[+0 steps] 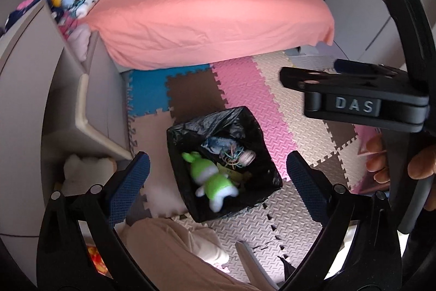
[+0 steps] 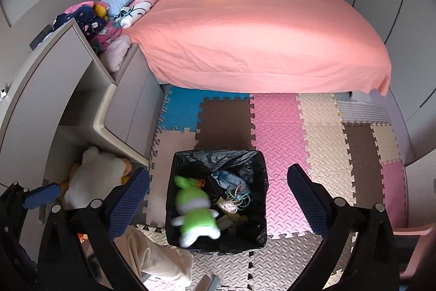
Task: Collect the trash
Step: 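Carry the bunny and flower toy over the trash bin and open both tools, then move both open tools back toward the white box on the desk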
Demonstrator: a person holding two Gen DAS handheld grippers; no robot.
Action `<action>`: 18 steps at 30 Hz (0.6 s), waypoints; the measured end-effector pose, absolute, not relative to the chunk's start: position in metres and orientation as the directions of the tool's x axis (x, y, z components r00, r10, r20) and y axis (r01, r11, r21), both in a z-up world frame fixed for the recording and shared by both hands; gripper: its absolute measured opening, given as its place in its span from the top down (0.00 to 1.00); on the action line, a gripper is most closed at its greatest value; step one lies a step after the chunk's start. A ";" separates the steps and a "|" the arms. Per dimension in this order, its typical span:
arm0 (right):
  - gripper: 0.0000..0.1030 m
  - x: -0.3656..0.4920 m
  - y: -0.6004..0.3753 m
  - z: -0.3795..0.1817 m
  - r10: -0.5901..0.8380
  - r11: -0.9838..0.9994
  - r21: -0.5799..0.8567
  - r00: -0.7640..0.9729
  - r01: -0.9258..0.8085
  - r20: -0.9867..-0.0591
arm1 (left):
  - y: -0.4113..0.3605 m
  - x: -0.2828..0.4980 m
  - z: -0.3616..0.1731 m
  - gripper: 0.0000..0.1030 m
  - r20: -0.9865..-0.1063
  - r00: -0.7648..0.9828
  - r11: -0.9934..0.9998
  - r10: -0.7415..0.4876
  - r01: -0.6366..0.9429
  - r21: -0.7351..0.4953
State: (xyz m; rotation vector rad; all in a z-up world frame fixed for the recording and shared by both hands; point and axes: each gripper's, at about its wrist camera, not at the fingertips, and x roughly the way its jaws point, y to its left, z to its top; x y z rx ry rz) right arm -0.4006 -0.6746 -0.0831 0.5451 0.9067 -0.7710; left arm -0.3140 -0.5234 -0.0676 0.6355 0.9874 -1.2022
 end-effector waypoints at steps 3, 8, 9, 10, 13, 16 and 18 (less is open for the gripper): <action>0.03 -0.398 -0.675 -0.082 -0.353 0.618 0.098 0.387 0.780 -0.852 | -0.521 -0.305 -0.068 0.06 -0.884 0.059 0.289 -0.464 0.953 -0.088; 0.03 -0.386 -0.670 -0.080 -0.348 0.635 0.087 0.385 0.767 -0.855 | -0.517 -0.300 -0.063 0.06 -0.879 0.063 0.307 -0.473 0.947 -0.098; 0.03 -0.382 -0.668 -0.079 -0.346 0.641 0.086 0.387 0.763 -0.855 | -0.517 -0.299 -0.062 0.06 -0.877 0.065 0.311 -0.476 0.945 -0.099; 0.03 -0.379 -0.667 -0.077 -0.346 0.644 0.085 0.388 0.761 -0.854 | -0.515 -0.297 -0.061 0.06 -0.874 0.066 0.315 -0.481 0.944 -0.102; 0.03 -0.367 -0.661 -0.070 -0.340 0.659 0.096 0.409 0.746 -0.847 | -0.507 -0.288 -0.057 0.06 -0.867 0.070 0.330 -0.493 0.937 -0.112; 0.03 -0.351 -0.655 -0.059 -0.326 0.682 0.118 0.444 0.722 -0.835 | -0.499 -0.277 -0.049 0.06 -0.859 0.092 0.358 -0.503 0.927 -0.110; 0.03 -0.335 -0.648 -0.048 -0.308 0.707 0.137 0.476 0.694 -0.824 | -0.491 -0.265 -0.042 0.06 -0.851 0.119 0.382 -0.511 0.919 -0.100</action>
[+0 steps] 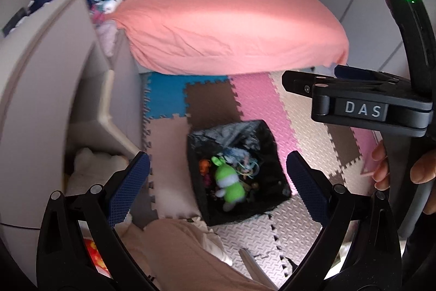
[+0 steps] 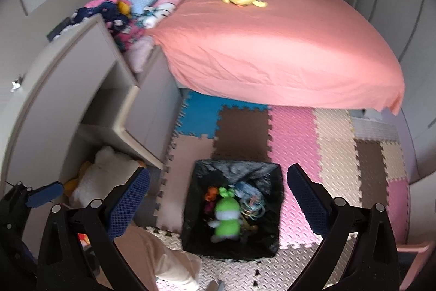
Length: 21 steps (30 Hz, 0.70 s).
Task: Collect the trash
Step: 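Move both open tools back toward the white box on the desk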
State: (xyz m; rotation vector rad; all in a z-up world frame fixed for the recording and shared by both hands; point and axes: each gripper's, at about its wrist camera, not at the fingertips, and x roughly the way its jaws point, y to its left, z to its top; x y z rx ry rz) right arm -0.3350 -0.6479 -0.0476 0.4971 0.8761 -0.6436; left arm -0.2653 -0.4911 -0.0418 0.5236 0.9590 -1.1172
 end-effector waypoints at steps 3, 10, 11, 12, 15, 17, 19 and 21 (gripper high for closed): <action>0.03 -0.305 -0.632 -0.029 -0.284 0.748 0.156 0.524 0.645 -0.803 | -0.476 -0.242 -0.025 0.06 -0.833 0.181 0.433 -0.523 0.898 -0.077; 0.03 -0.230 -0.590 0.012 -0.233 0.846 0.151 0.608 0.512 -0.759 | -0.431 -0.172 0.010 0.06 -0.795 0.304 0.577 -0.525 0.814 -0.070; 0.03 -0.216 -0.582 0.018 -0.220 0.860 0.151 0.620 0.488 -0.754 | -0.425 -0.163 0.013 0.06 -0.794 0.312 0.593 -0.522 0.801 -0.076; 0.03 -0.205 -0.577 0.022 -0.210 0.868 0.152 0.627 0.473 -0.750 | -0.419 -0.155 0.016 0.06 -0.793 0.319 0.608 -0.519 0.790 -0.080; 0.03 -0.177 -0.561 0.034 -0.179 0.890 0.158 0.646 0.428 -0.742 | -0.398 -0.130 0.025 0.06 -0.783 0.359 0.654 -0.508 0.752 -0.080; 0.03 -0.159 -0.549 0.041 -0.163 0.905 0.152 0.656 0.396 -0.737 | -0.385 -0.116 0.032 0.06 -0.777 0.380 0.679 -0.502 0.729 -0.082; 0.03 -0.137 -0.535 0.049 -0.140 0.923 0.147 0.667 0.356 -0.732 | -0.371 -0.100 0.036 0.06 -0.772 0.401 0.709 -0.493 0.699 -0.089; 0.03 -0.120 -0.523 0.054 -0.123 0.934 0.144 0.675 0.326 -0.728 | -0.359 -0.087 0.040 0.06 -0.772 0.419 0.738 -0.479 0.668 -0.095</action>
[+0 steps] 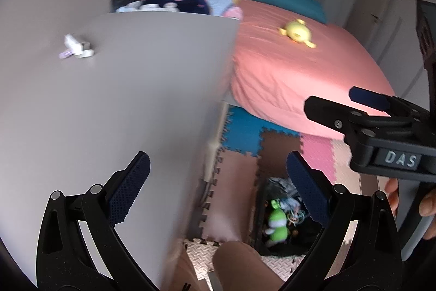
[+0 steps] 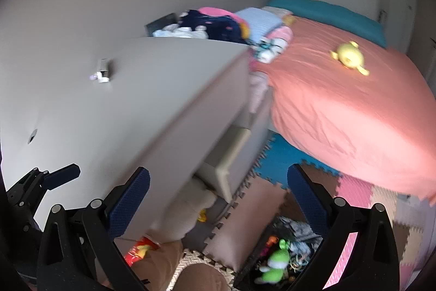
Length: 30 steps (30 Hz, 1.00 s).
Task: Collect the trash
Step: 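Move both open tools back toward the white box on the desk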
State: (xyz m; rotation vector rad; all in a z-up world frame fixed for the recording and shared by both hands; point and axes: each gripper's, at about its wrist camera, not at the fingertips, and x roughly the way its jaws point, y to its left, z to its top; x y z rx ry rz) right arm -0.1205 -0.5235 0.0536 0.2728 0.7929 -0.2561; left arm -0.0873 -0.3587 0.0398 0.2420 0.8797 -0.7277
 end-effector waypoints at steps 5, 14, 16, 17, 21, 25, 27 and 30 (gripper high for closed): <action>0.03 -0.072 -0.498 0.063 -0.067 0.955 0.150 0.681 0.255 -0.729 | -0.325 -0.048 0.045 0.06 -0.770 0.460 0.801 -0.442 0.589 -0.108; 0.03 0.003 -0.456 0.067 0.005 0.980 0.138 0.681 0.141 -0.732 | -0.273 0.014 0.042 0.06 -0.778 0.490 0.869 -0.393 0.475 -0.140; 0.03 0.020 -0.449 0.066 0.023 0.983 0.142 0.679 0.120 -0.733 | -0.263 0.030 0.042 0.06 -0.779 0.496 0.880 -0.383 0.452 -0.145; 0.03 0.032 -0.445 0.066 0.032 0.984 0.143 0.678 0.109 -0.735 | -0.259 0.039 0.042 0.06 -0.779 0.501 0.886 -0.377 0.441 -0.145; 0.03 0.067 -0.429 0.064 0.042 0.991 0.116 0.674 0.065 -0.738 | -0.243 0.068 0.040 0.06 -0.778 0.520 0.904 -0.353 0.404 -0.140; 0.06 0.106 -0.411 0.061 0.078 0.992 0.125 0.667 0.023 -0.741 | -0.225 0.105 0.035 0.06 -0.776 0.543 0.927 -0.322 0.347 -0.142; 0.11 0.127 -0.402 0.060 0.092 0.992 0.126 0.659 0.005 -0.747 | -0.218 0.121 0.032 0.06 -0.778 0.547 0.936 -0.309 0.321 -0.146; 0.17 0.161 -0.388 0.058 0.122 0.990 0.143 0.643 -0.019 -0.756 | -0.209 0.142 0.028 0.06 -0.787 0.541 0.943 -0.298 0.295 -0.154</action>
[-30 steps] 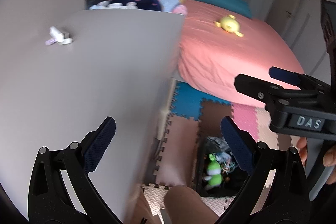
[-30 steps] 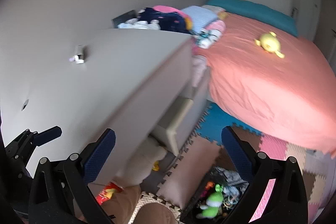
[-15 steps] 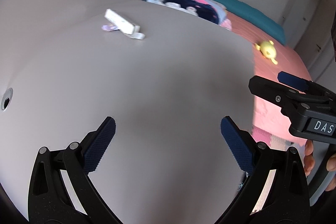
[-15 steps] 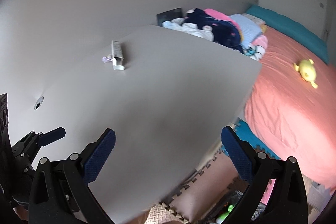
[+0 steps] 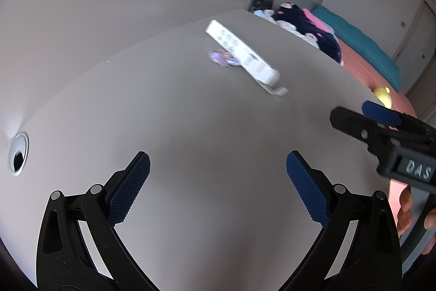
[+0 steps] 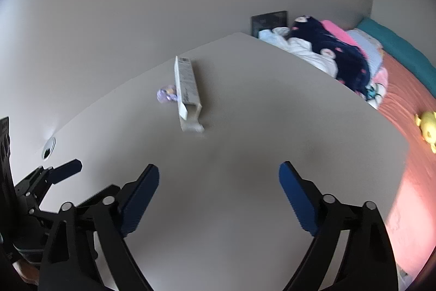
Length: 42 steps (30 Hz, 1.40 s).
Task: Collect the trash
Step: 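Move both open tools back toward the white box on the desk, then grasp the white product box with the right tool, then grasp the purple flower toy with the left tool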
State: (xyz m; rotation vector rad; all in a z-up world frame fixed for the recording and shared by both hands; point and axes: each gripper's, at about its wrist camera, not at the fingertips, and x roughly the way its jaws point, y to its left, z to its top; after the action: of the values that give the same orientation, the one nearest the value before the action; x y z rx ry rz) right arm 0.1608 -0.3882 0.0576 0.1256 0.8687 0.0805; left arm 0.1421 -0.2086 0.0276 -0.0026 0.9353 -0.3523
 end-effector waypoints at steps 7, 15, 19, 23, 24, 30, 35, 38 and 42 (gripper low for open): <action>0.37 0.229 -0.375 0.048 0.161 0.985 0.163 0.607 -0.051 -0.778 | -0.200 0.174 0.026 0.06 -0.794 0.542 0.952 -0.276 0.266 -0.149; 0.51 0.277 -0.363 0.029 0.138 0.989 0.143 0.564 -0.037 -0.814 | -0.204 0.199 0.026 0.06 -0.788 0.559 0.954 -0.258 0.278 -0.115; 0.69 0.292 -0.363 0.021 0.120 0.992 0.125 0.554 -0.027 -0.824 | -0.211 0.210 0.024 0.06 -0.789 0.560 0.954 -0.253 0.279 -0.108; 0.71 0.290 -0.374 0.030 0.102 0.989 0.144 0.611 0.019 -0.785 | -0.224 0.221 0.024 0.06 -0.782 0.571 0.953 -0.250 0.289 -0.094; 0.71 0.287 -0.378 0.035 0.086 0.990 0.137 0.628 0.034 -0.773 | -0.228 0.224 0.024 0.06 -0.779 0.576 0.952 -0.248 0.294 -0.086; 0.71 0.282 -0.400 0.045 0.075 0.985 0.158 0.649 0.071 -0.757 | -0.252 0.248 0.019 0.24 -0.769 0.595 0.948 -0.234 0.314 -0.045; 0.71 0.284 -0.408 0.043 0.071 0.983 0.163 0.646 0.083 -0.760 | -0.263 0.268 0.006 0.42 -0.792 0.566 0.944 -0.227 0.327 -0.037; 0.71 0.284 -0.408 0.041 0.071 0.984 0.160 0.644 0.081 -0.761 | -0.268 0.276 0.005 0.47 -0.790 0.571 0.941 -0.223 0.338 -0.022; 0.71 0.281 -0.408 0.041 0.073 0.983 0.163 0.643 0.082 -0.762 | -0.272 0.283 0.005 0.70 -0.787 0.572 0.933 -0.231 0.361 -0.012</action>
State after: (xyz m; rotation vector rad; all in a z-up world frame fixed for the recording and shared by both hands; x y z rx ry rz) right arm 0.2813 -0.4080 0.0407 0.1896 0.8732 -0.0053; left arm 0.2832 -0.2718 0.0055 0.1563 0.8971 -0.3485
